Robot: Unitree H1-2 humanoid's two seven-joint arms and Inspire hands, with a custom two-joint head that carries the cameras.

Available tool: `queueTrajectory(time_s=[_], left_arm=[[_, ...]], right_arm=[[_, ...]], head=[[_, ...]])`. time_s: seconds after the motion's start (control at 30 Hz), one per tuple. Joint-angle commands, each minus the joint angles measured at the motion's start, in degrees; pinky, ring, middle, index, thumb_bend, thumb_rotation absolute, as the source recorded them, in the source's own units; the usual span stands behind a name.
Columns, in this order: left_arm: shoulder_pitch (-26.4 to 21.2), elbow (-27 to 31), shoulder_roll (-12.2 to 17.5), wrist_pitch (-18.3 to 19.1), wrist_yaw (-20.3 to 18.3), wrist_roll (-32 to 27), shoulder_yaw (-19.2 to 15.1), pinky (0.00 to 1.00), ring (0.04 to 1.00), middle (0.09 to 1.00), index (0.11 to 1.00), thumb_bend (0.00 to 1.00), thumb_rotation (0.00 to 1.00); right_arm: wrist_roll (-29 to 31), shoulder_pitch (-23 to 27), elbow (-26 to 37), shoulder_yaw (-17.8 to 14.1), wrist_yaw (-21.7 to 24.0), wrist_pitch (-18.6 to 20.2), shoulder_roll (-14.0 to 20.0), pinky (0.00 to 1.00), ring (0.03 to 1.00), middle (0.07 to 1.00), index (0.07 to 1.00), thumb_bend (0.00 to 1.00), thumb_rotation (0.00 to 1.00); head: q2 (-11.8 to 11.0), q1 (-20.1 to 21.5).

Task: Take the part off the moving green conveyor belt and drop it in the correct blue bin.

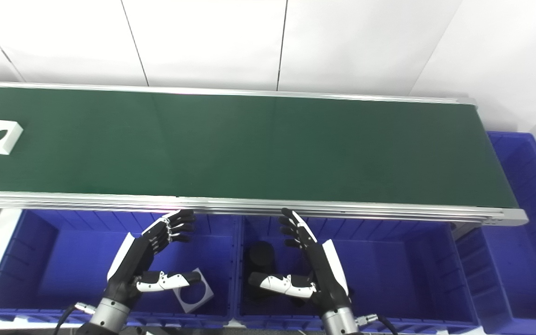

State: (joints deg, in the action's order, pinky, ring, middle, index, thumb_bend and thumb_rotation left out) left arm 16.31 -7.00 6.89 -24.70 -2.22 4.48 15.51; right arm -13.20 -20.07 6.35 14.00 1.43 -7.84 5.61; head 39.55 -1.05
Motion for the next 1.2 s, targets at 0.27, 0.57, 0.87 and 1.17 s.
queueTrajectory(time_s=[0.27,0.57,0.87,1.17], left_arm=[[-0.7,-0.7,-0.5,-2.2,5.7,3.0,3.7,0.65,0.74,0.782,0.782,0.85,0.22],[-1.4,-1.5,0.3,-2.2,8.0,3.2,5.5,0.64,0.736,0.778,0.775,0.85,0.22],[-1.7,-1.5,1.0,-2.2,9.1,2.4,6.1,0.64,0.726,0.77,0.772,0.86,0.22],[-2.4,3.6,3.0,-2.2,7.8,0.3,5.1,0.63,0.712,0.761,0.77,0.86,0.23]], right_arm=[[3.9,-0.7,-0.1,-1.0,1.1,-6.5,1.8,0.77,0.845,0.874,0.93,0.84,0.27],[4.0,-0.5,-1.3,-1.5,1.0,-7.9,1.7,0.77,0.845,0.869,0.924,0.86,0.26],[3.4,-0.3,-2.5,-1.6,0.8,-9.0,1.4,0.76,0.842,0.869,0.922,0.85,0.25],[3.3,0.9,-5.1,-1.5,0.6,-10.4,0.6,0.76,0.836,0.867,0.921,0.85,0.24]], head=[[-2.9,-4.1],[-4.2,-4.2],[-5.5,-4.0],[-7.2,-3.9]])
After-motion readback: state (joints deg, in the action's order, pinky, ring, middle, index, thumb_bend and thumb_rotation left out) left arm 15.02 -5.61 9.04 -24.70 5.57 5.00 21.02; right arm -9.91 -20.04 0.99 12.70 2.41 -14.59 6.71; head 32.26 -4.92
